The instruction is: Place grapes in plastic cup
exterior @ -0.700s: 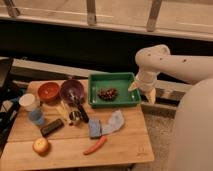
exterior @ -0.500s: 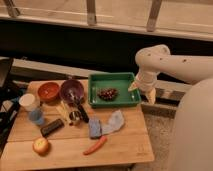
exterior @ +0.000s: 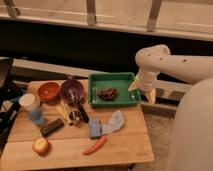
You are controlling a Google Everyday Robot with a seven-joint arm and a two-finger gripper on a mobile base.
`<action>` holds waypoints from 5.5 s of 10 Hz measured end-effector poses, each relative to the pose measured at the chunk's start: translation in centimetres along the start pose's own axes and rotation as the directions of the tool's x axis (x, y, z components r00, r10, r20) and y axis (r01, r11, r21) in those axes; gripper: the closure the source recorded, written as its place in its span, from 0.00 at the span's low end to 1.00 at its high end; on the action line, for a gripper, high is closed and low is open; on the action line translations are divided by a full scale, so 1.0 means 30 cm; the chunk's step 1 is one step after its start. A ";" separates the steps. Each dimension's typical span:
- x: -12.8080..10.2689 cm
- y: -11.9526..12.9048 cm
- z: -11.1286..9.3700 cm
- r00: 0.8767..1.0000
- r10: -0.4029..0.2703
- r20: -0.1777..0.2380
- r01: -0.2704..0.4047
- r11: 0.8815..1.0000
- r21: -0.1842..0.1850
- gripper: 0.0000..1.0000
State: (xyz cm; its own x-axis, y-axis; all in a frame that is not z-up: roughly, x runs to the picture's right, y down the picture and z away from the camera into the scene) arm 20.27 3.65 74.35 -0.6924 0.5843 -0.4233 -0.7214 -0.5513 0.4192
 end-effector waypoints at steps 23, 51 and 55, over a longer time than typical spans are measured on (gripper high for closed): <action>0.195 0.505 -0.134 0.965 -0.260 0.031 0.262 0.953 -0.153 0.20; 0.069 0.678 0.467 0.968 -0.238 -0.075 0.204 0.927 -0.315 0.20; 0.099 0.698 0.490 0.962 -0.256 -0.091 0.213 0.918 -0.335 0.56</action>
State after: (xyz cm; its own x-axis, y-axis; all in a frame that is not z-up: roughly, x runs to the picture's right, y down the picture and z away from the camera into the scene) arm 3.27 2.60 93.67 -0.4827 0.6494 -0.5876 -0.8133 -0.5813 0.0257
